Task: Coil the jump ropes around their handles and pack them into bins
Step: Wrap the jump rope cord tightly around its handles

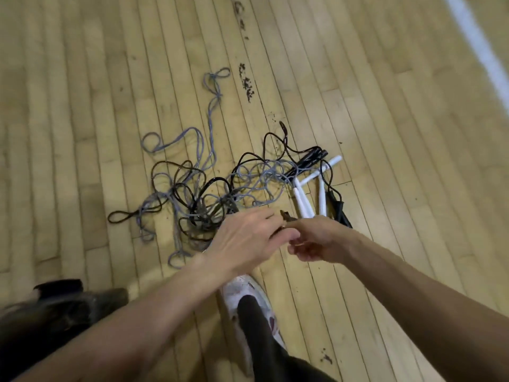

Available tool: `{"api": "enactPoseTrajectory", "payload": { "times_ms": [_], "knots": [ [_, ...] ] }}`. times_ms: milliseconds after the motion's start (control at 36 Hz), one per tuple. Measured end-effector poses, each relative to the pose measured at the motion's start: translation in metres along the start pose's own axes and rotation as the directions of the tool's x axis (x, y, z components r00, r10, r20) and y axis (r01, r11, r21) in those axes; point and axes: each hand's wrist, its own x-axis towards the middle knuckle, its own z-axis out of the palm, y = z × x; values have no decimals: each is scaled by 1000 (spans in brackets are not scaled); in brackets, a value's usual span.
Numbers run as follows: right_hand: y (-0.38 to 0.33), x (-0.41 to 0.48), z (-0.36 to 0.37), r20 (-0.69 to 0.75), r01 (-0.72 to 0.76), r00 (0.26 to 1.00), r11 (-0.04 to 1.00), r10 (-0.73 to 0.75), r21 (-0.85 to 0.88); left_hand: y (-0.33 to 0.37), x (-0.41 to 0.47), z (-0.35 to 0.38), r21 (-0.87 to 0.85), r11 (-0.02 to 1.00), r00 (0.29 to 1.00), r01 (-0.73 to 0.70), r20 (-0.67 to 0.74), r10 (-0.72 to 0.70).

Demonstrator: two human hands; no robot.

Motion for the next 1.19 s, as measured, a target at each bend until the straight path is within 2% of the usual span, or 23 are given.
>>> {"api": "enactPoseTrajectory", "payload": {
  "times_ms": [56,83,139,167,222,278,361,389,472,500,556,611,722,778,889,972,1000,1056,1111,1139,1194],
  "knots": [
    [-14,-34,2,13,96,995,981,-95,-170,11,0,-37,-38,999,1000,18,6,-18],
    [-21,-53,3,10,169,985,939,-174,-299,18,1,-57,-60,997,999,41,13,-40],
    [-39,-97,6,63,332,933,782,-354,-527,37,0,-100,-120,989,995,91,-19,-94],
    [-46,-113,6,101,390,909,736,-406,-554,43,2,-116,-165,978,990,126,-42,-135],
    [-52,-155,8,140,489,856,690,-498,-534,64,-1,-159,-248,953,970,172,-125,-208],
    [-53,-188,10,205,563,816,665,-540,-491,79,-3,-198,-403,894,934,198,-199,-297],
    [-49,-234,22,259,663,744,631,-616,-404,98,-12,-249,-507,846,891,165,-291,-349],
    [-48,-247,30,244,703,703,601,-668,-380,106,-17,-264,-510,848,884,145,-317,-342],
    [-52,-288,55,81,820,503,445,-861,-359,131,-31,-299,-506,856,880,106,-354,-318],
    [-52,-302,64,73,851,429,375,-900,-367,142,-39,-312,-497,863,878,90,-370,-305],
    [-54,-327,78,121,877,327,254,-937,-407,160,-54,-337,-474,879,866,52,-416,-275],
    [-52,-353,93,159,878,266,171,-951,-447,177,-73,-360,-431,902,852,39,-457,-255],
    [-42,-396,113,202,896,267,166,-942,-411,200,-100,-393,-331,943,828,25,-522,-206],
    [-35,-420,122,240,926,265,176,-934,-335,207,-113,-405,-311,949,804,54,-550,-226],
    [-23,-461,142,250,948,307,318,-918,2,220,-143,-406,-474,855,741,208,-495,-454],
    [-19,-480,154,215,859,384,433,-898,273,242,-170,-381,-585,769,646,256,-488,-587],
    [-17,-486,158,195,824,411,454,-891,340,252,-180,-372,-646,725,643,238,-455,-616],
    [-12,-495,165,159,760,457,477,-875,442,277,-201,-354,-801,567,743,189,-261,-617],
    [-6,-503,171,119,728,483,474,-867,496,300,-223,-343,-891,405,849,205,-44,-526],
    [-6,-506,172,101,716,493,469,-864,517,308,-229,-339,-908,366,881,204,7,-473],
    [0,-513,173,81,709,505,467,-859,528,323,-241,-337,-905,390,902,168,-18,-432]
  ]
}}
